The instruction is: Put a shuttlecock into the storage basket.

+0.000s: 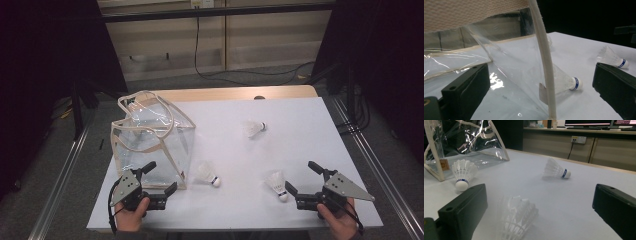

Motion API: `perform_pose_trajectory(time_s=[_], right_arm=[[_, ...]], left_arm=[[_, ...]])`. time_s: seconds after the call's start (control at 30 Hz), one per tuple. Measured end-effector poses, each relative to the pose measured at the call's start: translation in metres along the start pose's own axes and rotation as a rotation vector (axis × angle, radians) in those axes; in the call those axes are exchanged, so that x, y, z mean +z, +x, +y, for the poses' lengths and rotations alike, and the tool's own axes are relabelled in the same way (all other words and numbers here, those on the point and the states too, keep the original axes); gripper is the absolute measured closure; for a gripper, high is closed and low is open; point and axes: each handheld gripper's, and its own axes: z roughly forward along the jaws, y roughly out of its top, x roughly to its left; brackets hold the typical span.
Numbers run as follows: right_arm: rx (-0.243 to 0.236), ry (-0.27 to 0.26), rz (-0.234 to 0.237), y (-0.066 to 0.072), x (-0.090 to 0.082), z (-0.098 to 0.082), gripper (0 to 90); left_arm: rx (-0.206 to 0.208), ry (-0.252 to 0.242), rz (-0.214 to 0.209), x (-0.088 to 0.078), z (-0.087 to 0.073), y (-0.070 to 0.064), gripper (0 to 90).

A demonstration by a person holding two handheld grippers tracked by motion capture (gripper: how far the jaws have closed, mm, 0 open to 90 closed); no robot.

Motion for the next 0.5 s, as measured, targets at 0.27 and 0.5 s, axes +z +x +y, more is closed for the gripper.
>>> perform_pose_trajectory(time_s=[0.27, 0.5], right_arm=[[0.006, -0.001, 0.000, -0.0030, -0.0002, -0.0020, 0.0], [-0.007, -0.008, -0.002, -0.0005, -0.0012, 0.0004, 0.0]], left_arm=[[-0.005, 0.004, -0.018, 0.0070, 0.0011, -0.0028, 1.4], [0.002, 0.002, -0.037, 0.0046, 0.0029, -0.0078, 1.4]])
